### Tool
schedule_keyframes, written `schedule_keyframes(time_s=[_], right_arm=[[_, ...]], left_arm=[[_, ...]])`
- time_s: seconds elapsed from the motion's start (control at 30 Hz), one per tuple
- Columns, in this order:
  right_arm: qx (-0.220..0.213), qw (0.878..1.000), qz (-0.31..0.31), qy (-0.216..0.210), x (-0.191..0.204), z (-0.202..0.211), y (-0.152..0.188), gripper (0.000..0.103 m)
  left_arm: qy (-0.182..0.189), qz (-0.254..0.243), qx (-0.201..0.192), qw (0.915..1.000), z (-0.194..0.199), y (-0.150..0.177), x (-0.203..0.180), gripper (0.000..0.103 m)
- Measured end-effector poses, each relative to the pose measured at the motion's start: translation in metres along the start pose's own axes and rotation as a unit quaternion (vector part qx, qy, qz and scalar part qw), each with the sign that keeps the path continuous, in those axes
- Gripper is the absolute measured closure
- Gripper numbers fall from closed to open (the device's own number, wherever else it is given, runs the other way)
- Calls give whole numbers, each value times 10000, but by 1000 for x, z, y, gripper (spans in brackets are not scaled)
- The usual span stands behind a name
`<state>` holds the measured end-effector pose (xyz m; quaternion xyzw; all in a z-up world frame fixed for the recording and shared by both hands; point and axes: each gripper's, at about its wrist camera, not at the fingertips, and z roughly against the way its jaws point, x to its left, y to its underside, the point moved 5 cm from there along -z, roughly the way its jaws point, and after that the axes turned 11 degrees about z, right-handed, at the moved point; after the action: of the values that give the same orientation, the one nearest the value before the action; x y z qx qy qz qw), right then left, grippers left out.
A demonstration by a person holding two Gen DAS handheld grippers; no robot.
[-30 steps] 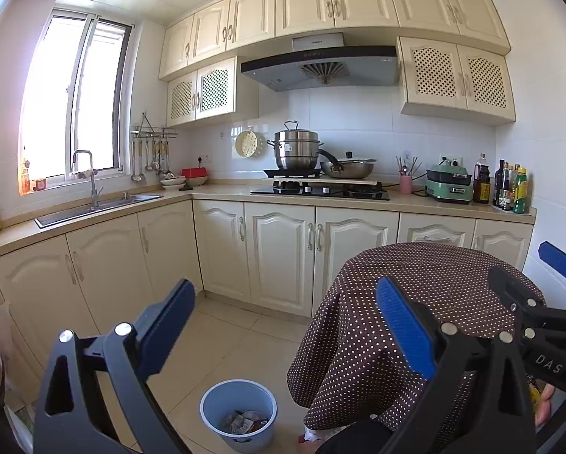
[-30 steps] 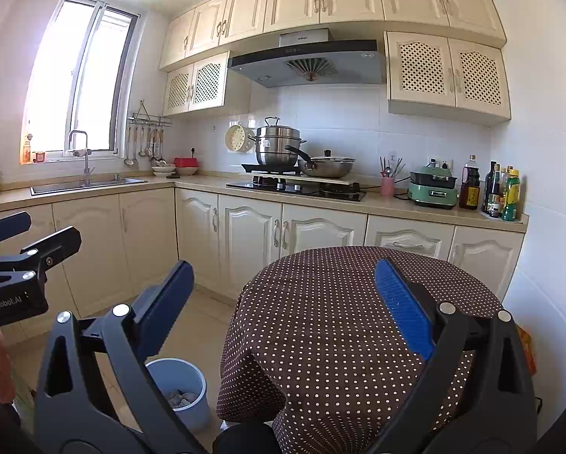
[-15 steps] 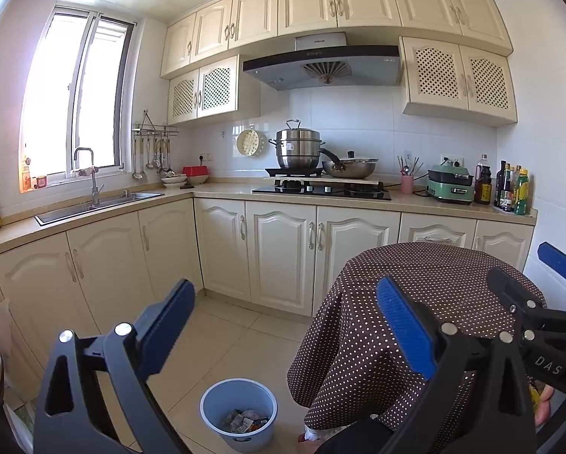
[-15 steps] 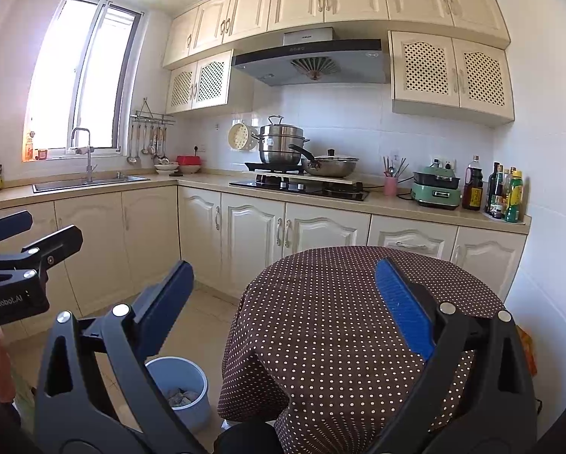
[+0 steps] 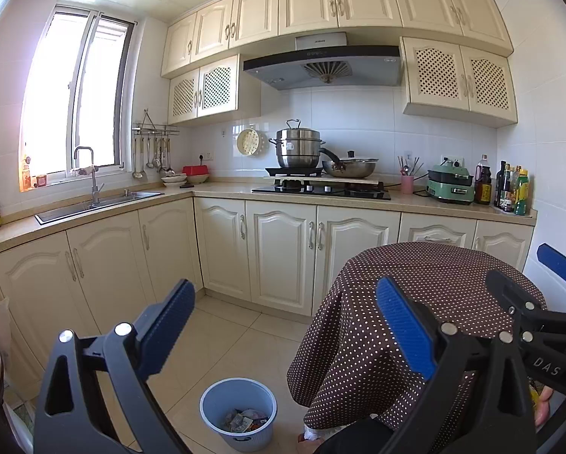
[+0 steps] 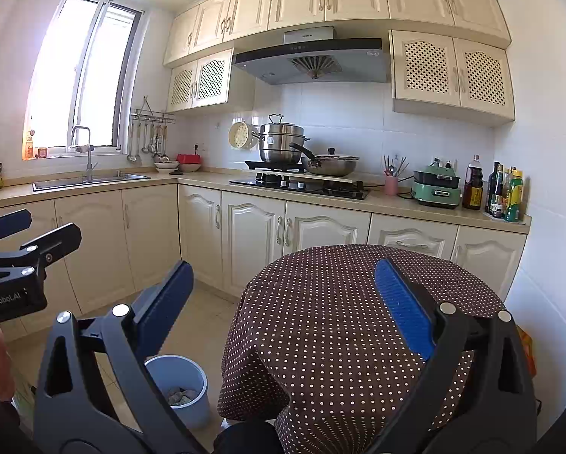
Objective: Collect trash
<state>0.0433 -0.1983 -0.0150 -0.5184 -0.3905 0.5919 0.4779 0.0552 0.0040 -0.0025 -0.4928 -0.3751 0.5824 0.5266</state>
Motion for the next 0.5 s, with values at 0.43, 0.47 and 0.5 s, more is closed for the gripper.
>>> schedule_keyframes(time_s=[0.43,0.47,0.5], right_arm=[[33,10000,7,-21,-2,-1,3,8],[34,10000,5,-17,-2,-1,3,8],[34,10000,0,-18,-2,-1,3,8]], left_arm=[[-5,11,8,10000,-1,4,-1,8],[-7,11,8,10000,-1,4,-1,8],[-1,12,11,10000,-1,4,-1,8]])
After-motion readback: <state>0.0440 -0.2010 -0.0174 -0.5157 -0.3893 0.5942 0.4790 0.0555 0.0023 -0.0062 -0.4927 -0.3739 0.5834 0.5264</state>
